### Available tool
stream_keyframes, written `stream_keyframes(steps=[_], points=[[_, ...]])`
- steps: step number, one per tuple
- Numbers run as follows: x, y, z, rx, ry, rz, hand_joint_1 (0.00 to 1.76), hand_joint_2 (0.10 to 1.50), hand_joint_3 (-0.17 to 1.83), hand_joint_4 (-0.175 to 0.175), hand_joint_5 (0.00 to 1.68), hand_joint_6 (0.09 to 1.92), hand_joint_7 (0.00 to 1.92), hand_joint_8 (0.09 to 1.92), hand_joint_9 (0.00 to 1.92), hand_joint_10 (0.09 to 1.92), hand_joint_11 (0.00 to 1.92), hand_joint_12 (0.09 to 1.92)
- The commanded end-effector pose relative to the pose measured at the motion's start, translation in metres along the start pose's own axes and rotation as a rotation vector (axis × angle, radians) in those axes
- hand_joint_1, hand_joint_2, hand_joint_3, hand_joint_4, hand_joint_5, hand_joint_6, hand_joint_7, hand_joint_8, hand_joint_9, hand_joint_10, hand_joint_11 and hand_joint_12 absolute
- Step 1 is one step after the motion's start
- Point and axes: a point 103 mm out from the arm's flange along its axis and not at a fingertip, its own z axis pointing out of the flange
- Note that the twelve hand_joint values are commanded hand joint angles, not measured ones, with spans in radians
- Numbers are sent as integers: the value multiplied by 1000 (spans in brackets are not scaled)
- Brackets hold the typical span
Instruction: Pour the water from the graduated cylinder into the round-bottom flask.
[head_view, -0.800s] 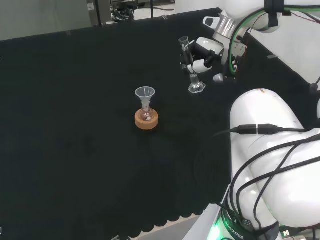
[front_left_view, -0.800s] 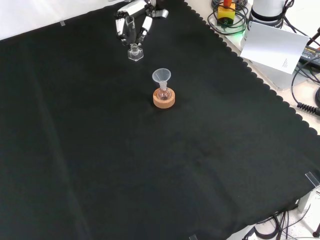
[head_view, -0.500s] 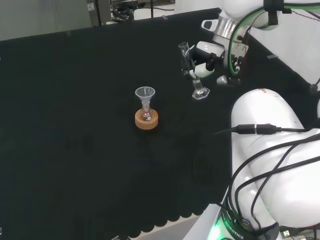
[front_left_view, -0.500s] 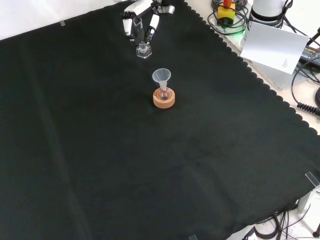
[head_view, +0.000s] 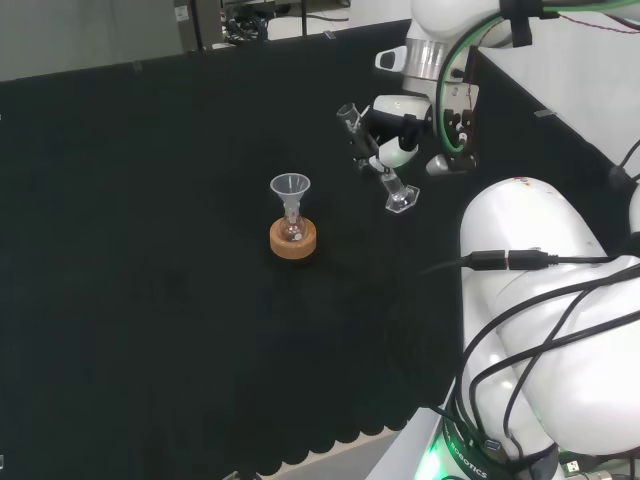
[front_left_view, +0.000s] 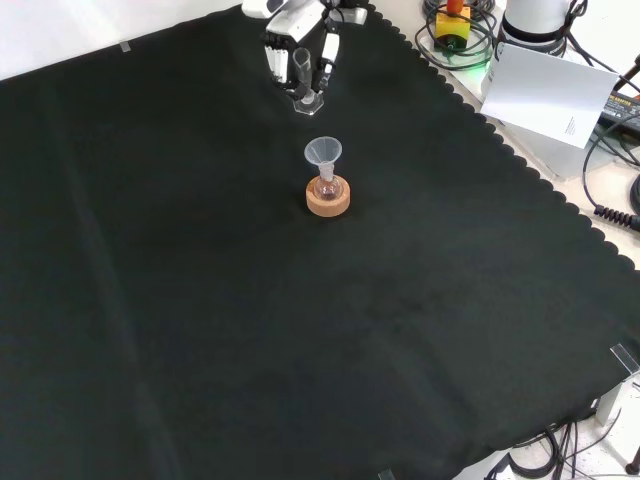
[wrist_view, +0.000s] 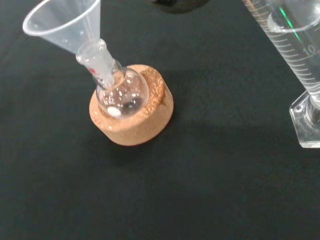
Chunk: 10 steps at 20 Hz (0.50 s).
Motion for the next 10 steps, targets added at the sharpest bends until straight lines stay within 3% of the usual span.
stream_keyframes(steps=[1,5,10], points=[[21,-7,10,142,-178,27,1250,1077,-16,-10,1090,948,1097,751,1399,111,1203,745],[24,-1,16,226,-238,61,1250,1077,-16,-8,1091,947,1098,750,1400,110,1205,745],[25,7,17,284,-305,101,1249,1076,-16,-1,1088,945,1100,750,1401,109,1207,744]])
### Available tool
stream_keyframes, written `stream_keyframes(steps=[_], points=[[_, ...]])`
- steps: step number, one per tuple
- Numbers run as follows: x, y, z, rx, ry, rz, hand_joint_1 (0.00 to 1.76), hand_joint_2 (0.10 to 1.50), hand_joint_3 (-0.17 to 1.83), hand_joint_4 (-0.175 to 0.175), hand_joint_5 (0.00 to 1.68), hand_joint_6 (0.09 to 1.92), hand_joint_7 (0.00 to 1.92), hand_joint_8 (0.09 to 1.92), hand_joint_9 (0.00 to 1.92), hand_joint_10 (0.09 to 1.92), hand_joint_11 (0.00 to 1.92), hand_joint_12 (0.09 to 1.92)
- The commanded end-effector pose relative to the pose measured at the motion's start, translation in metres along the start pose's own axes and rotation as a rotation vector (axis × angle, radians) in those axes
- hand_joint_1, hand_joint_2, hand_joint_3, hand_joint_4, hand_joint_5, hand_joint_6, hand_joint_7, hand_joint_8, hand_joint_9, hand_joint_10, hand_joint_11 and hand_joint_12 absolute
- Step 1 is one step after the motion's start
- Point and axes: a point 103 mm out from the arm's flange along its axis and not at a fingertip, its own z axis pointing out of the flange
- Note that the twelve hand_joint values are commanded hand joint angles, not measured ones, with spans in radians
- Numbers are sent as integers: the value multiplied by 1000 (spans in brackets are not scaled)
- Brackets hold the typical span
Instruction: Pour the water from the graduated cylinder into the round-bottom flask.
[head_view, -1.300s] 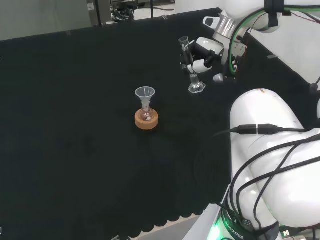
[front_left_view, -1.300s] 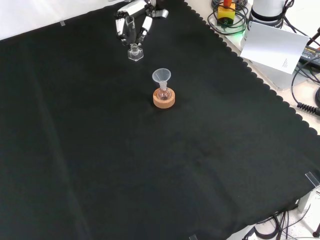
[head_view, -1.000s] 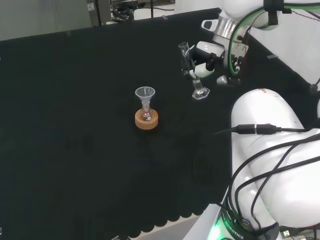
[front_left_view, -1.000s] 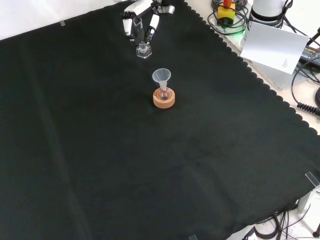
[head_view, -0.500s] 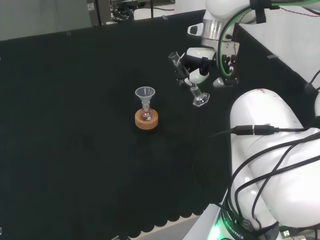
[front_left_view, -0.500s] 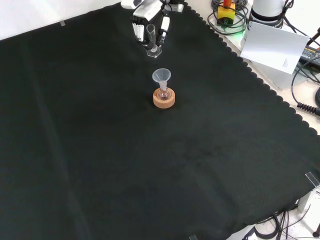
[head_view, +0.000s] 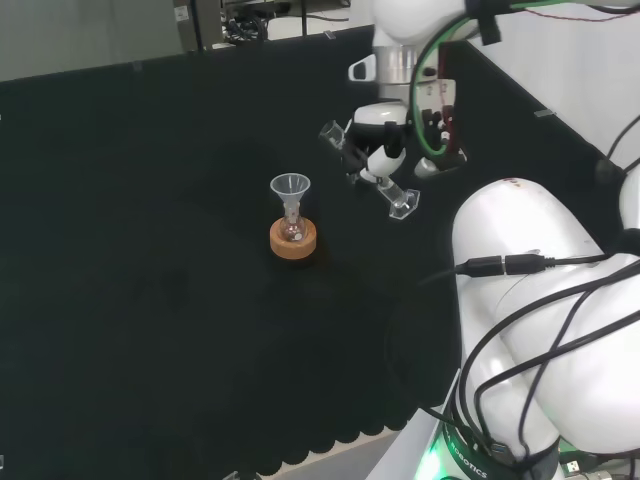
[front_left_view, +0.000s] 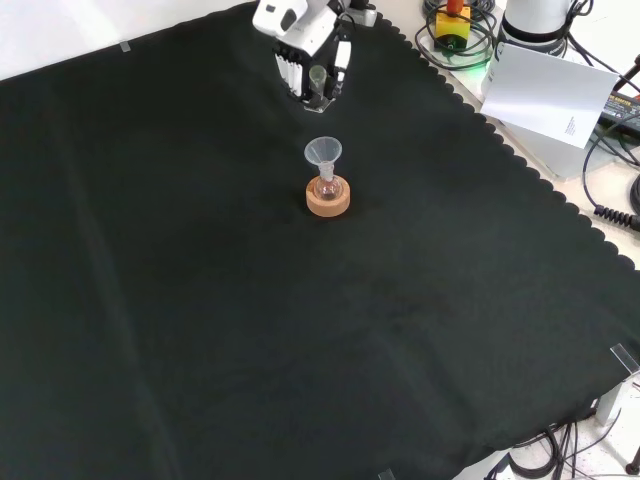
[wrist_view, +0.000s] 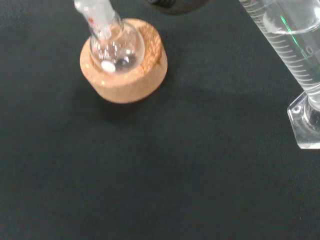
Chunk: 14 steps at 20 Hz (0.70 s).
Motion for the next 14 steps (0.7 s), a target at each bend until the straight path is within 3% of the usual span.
stream_keyframes(steps=[1,14], points=[[4,8,6,162,-170,86,1249,1076,-16,0,1088,944,1101,750,1401,109,1207,744],[10,18,-3,285,-330,184,1248,1077,-15,5,1086,941,1101,753,1402,107,1209,743]])
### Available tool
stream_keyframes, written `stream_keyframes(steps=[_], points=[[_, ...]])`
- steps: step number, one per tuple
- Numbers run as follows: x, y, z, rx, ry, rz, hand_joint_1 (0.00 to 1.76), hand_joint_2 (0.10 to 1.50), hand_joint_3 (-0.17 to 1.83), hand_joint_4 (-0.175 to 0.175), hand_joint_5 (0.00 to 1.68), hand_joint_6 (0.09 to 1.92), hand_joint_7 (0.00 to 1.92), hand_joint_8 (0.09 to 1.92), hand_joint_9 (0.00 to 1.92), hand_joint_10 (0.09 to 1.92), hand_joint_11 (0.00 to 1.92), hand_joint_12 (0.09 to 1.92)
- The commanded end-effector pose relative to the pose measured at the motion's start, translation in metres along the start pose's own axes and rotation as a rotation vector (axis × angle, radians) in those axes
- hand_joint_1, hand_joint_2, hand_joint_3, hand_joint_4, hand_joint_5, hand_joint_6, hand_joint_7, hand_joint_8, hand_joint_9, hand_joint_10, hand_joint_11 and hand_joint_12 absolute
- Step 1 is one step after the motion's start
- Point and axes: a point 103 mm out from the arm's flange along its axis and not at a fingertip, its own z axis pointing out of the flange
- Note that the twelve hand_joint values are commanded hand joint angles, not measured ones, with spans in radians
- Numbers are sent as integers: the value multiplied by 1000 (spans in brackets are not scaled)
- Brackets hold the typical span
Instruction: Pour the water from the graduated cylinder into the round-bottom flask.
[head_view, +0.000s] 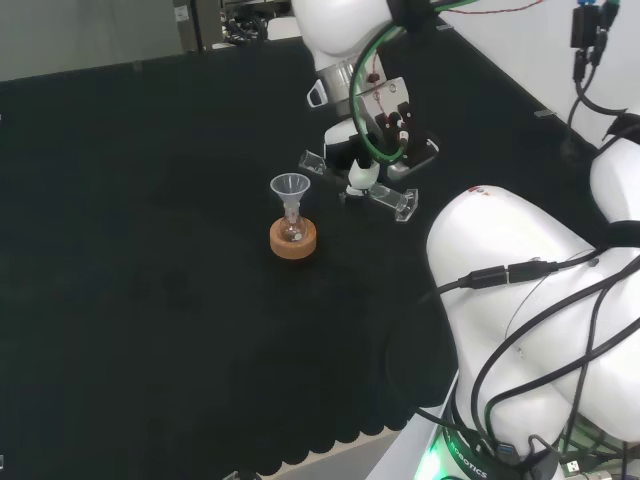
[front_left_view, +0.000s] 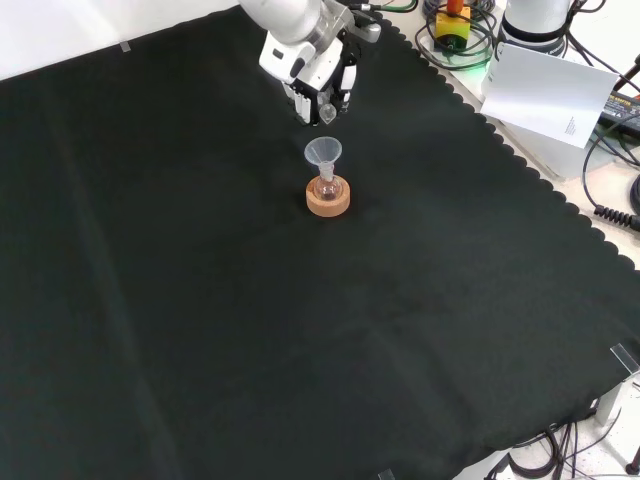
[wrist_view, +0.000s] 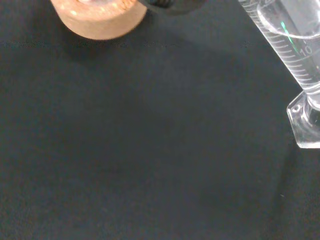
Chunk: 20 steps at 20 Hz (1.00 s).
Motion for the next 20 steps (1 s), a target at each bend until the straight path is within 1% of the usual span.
stream_keyframes(steps=[1,4,6,9,15,20], points=[[-13,-1,-4,84,-93,106,1248,1076,-15,5,1086,941,1101,753,1402,107,1209,743],[-13,0,-7,107,-112,135,1248,1077,-15,7,1085,942,1102,753,1403,106,1209,742],[-13,0,-10,119,-125,144,1248,1077,-15,7,1084,942,1102,753,1403,106,1209,742],[-11,0,-12,139,-139,149,1247,1077,-15,8,1084,942,1102,754,1403,105,1209,742],[-2,3,-17,200,-171,155,1246,1078,-14,10,1079,947,1097,764,1404,101,1211,738],[4,4,-20,218,-186,157,1244,1080,-11,15,1070,957,1091,778,1407,94,1213,732]])
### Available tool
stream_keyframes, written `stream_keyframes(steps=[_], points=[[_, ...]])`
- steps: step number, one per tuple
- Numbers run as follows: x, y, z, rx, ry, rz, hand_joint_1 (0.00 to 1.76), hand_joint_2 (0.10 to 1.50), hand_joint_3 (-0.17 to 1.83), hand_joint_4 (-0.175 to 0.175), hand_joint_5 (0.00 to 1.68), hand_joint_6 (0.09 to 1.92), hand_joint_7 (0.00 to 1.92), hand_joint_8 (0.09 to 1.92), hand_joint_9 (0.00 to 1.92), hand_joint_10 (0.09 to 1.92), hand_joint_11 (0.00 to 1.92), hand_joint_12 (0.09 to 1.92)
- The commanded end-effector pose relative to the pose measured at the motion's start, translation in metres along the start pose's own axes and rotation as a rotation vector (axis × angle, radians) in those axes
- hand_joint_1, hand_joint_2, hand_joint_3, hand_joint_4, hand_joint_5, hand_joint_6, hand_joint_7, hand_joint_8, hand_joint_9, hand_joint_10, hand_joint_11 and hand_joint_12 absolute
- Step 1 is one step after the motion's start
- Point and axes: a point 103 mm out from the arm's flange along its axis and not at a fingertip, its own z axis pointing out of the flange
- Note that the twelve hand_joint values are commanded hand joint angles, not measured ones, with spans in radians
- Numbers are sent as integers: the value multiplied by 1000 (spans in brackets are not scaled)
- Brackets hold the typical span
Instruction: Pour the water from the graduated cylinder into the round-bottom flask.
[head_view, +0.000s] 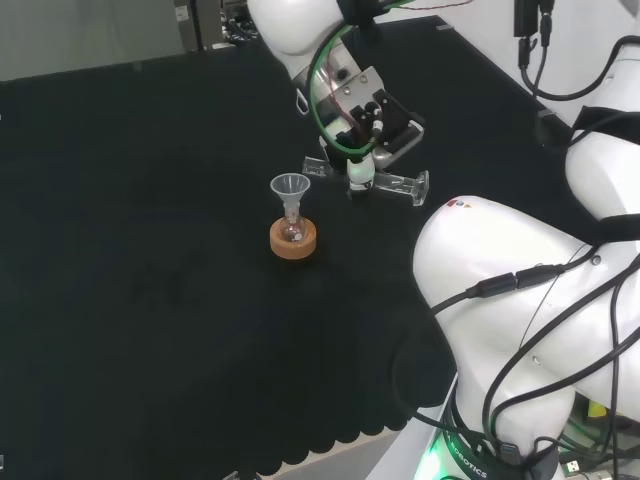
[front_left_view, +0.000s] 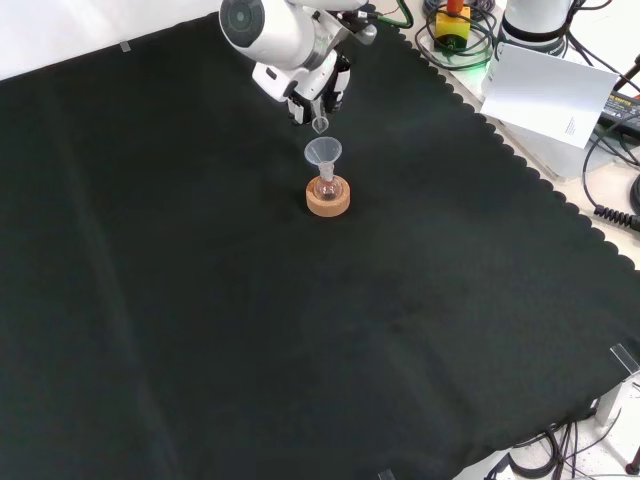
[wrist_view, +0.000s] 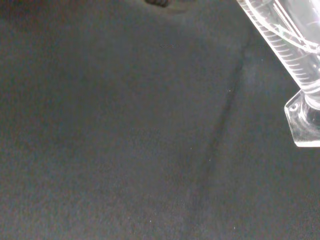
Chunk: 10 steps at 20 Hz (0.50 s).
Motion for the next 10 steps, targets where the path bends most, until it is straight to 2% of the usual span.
stream_keyframes(steps=[1,10], points=[[4,-1,-5,54,-24,20,1244,1080,-11,16,1069,957,1091,779,1407,93,1213,732],[4,-3,-9,132,-59,43,1244,1080,-11,17,1069,957,1090,782,1406,92,1213,731]])
